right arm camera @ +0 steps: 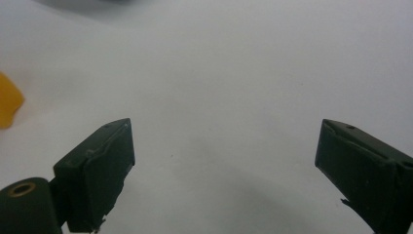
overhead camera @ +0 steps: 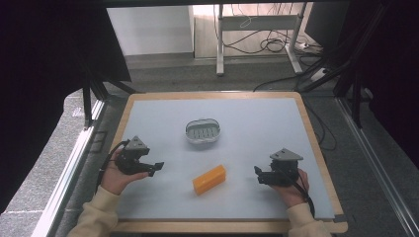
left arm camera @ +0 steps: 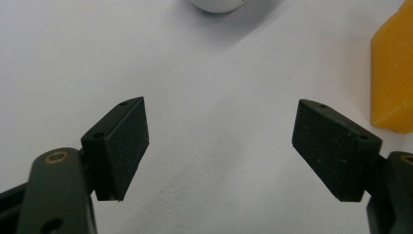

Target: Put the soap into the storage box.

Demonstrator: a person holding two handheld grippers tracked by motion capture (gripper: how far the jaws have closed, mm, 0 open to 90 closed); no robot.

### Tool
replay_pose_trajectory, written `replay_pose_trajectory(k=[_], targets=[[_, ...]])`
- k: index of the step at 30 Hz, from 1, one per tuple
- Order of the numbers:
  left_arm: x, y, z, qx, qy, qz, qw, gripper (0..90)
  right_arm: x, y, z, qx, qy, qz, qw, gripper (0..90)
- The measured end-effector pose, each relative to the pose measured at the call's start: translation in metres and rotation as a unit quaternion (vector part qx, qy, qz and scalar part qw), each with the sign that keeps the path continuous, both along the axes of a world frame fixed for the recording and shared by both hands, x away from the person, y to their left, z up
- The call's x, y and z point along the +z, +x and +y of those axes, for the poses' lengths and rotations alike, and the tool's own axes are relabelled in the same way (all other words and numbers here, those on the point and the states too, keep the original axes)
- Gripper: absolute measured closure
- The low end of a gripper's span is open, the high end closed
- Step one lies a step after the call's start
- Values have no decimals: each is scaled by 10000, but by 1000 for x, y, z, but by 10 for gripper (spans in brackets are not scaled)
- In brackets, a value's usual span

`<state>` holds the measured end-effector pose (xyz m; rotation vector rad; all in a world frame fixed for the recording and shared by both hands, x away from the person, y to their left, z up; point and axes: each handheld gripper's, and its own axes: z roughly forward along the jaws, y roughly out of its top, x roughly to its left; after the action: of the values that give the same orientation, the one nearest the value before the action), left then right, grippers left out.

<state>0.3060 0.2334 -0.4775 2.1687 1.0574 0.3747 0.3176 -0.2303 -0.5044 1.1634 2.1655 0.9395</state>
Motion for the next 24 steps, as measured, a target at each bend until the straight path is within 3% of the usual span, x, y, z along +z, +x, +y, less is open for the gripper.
replay_pose_trajectory(k=[10, 24], targets=[[4, -5, 0, -12, -79, 51, 10000, 247, 2, -3, -13, -72, 245, 22, 9997, 89], [4, -6, -1, -50, -102, 110, 9999, 251, 1, -4, -12, -6, 162, 8, 9999, 96]])
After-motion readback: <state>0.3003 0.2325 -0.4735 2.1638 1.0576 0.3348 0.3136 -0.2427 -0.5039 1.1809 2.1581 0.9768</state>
